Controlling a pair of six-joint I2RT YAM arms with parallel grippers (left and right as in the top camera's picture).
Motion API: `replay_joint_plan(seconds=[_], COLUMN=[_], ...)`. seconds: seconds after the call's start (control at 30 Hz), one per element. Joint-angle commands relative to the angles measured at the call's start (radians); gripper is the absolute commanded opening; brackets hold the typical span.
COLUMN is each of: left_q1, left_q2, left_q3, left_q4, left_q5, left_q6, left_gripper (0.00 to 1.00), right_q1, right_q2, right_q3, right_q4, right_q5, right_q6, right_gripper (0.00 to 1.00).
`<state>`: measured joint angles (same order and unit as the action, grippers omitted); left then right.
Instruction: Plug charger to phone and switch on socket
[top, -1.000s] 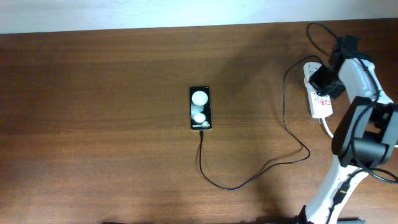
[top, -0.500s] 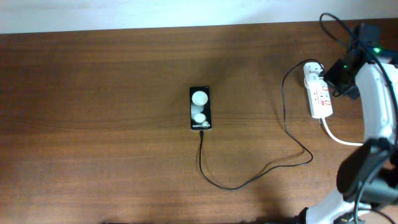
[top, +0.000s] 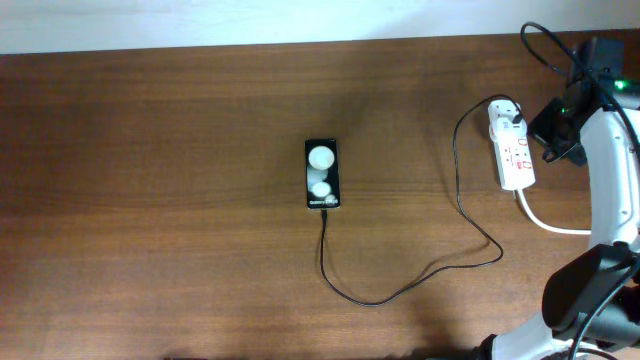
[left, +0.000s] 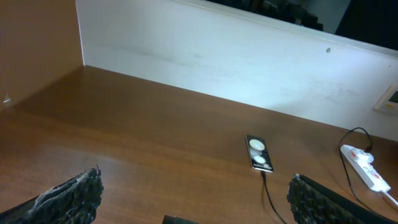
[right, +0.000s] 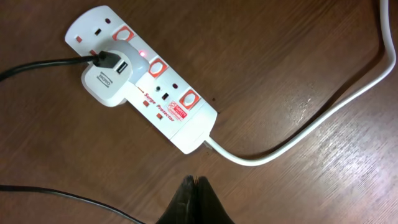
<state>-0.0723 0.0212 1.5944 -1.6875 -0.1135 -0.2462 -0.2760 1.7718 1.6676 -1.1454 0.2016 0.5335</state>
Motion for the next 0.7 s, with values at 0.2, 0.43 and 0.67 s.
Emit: replay_joint_plan(seconds=[0.2, 0.43, 0.67], left_q1=[0.003, 0.003, 0.003], left_q2=[-0.013, -0.013, -0.013], left_q3=[0.002, 0.002, 0.002], left_q4=[0.0, 0.0, 0.0], left_q5=[-0.015, -0.015, -0.015], left_q6=[0.002, 0.002, 0.002], left_gripper=[0.99, 0.99, 0.99], right_q1=[0.002, 0.072, 0.229], right_q2=[-0.028, -0.131, -0.251], right_q3=[0.003, 0.003, 0.003], right_q4=[-0.068, -0.09, -0.121], right_q5=[-0.092, -0.115, -0.111], right_q6=[-0.007, -0.03, -0.033], right_gripper=[0.04, 0.04, 0.04])
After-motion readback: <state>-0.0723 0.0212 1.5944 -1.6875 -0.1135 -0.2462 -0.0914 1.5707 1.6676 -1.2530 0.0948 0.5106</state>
